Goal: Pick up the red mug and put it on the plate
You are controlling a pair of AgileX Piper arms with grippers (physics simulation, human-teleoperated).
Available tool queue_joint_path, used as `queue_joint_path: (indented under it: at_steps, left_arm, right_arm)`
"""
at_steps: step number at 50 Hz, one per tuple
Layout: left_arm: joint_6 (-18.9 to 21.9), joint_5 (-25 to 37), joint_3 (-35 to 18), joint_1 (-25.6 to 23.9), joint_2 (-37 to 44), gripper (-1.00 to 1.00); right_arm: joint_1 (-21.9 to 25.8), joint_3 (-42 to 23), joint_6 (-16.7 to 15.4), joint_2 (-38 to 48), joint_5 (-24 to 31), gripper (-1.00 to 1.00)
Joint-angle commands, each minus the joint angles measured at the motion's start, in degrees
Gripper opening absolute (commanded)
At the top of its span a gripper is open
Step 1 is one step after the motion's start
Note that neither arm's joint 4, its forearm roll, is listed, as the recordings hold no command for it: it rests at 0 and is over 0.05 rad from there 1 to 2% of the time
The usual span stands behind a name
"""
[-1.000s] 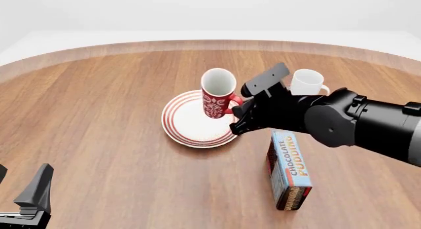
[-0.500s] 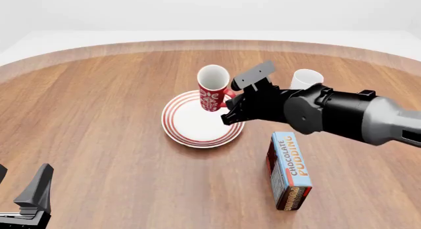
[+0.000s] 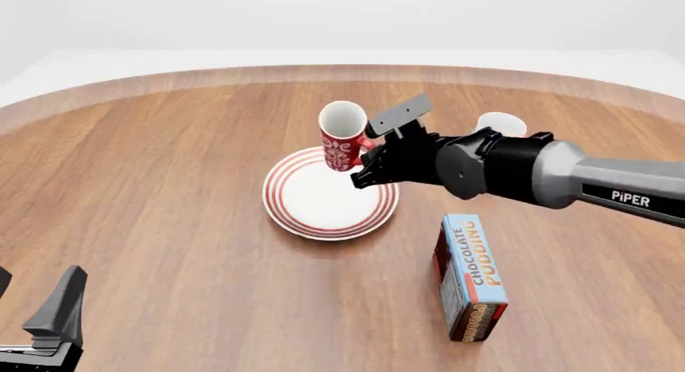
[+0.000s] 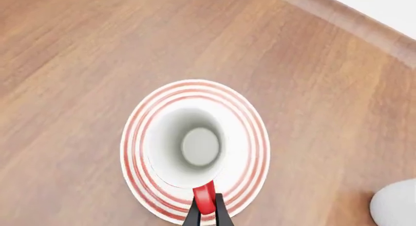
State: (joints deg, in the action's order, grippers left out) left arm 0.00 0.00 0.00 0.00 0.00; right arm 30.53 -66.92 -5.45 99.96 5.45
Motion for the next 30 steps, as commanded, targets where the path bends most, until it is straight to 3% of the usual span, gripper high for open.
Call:
queue_joint_path:
  at_steps: [1,30]
  left_arm:
    - [0.0,0.0,0.0,0.0,0.0,1.0]
    - [0.0,0.0,0.0,0.0,0.0,1.0]
  right_arm:
    - [-0.81,-2.48,0.93,2.84,-0.36,-1.0]
    - [-0.44,-6.35,3.66,9.64,-1.66,-1.0]
